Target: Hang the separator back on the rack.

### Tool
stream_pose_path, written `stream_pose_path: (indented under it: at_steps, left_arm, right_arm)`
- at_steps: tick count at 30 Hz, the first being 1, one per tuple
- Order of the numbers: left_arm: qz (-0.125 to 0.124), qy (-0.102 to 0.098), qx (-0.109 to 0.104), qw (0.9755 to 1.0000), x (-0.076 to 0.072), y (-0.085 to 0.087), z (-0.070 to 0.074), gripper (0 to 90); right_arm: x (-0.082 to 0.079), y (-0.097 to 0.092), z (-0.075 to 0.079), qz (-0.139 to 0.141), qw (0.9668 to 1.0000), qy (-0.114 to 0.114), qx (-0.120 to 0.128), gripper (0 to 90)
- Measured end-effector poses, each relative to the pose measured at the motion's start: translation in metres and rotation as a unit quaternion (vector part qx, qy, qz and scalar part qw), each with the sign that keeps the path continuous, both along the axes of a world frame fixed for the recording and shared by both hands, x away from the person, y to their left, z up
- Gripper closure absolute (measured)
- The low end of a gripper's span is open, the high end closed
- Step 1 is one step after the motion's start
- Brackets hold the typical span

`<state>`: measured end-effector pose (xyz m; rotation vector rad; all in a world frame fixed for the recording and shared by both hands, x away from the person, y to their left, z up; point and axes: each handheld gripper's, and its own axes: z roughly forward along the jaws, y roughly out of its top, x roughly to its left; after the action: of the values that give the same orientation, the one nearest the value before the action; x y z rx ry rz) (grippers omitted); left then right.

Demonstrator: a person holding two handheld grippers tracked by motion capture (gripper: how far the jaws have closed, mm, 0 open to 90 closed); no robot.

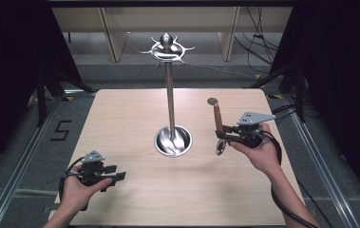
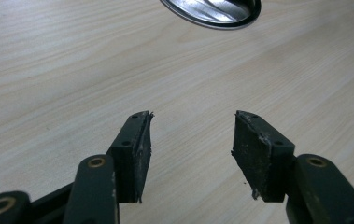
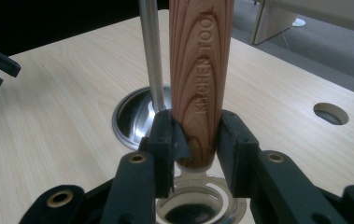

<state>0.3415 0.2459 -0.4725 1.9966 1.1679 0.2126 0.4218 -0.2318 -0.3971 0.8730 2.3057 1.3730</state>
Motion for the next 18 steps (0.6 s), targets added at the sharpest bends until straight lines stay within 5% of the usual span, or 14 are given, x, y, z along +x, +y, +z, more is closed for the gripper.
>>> stream_pose_path:
  at_steps: [8, 15, 18]
  left_arm:
    - [0.002, -0.001, 0.000, 1.0000, 0.000, -0.001, -0.001, 46.1]
    - [0.004, -0.002, 0.000, 1.0000, 0.000, -0.001, -0.002, 45.9]
    - [0.000, 0.003, 0.000, 1.0000, -0.001, -0.003, -0.002, 45.9]
  right_arm:
    - [0.001, 0.000, 0.004, 0.001, 0.9998, -0.021, 0.003, 69.5]
    - [-0.001, 0.001, 0.008, 0.002, 0.9999, -0.006, 0.009, 69.5]
    - [0.000, 0.000, 0.012, -0.002, 0.9995, -0.028, 0.015, 69.5]
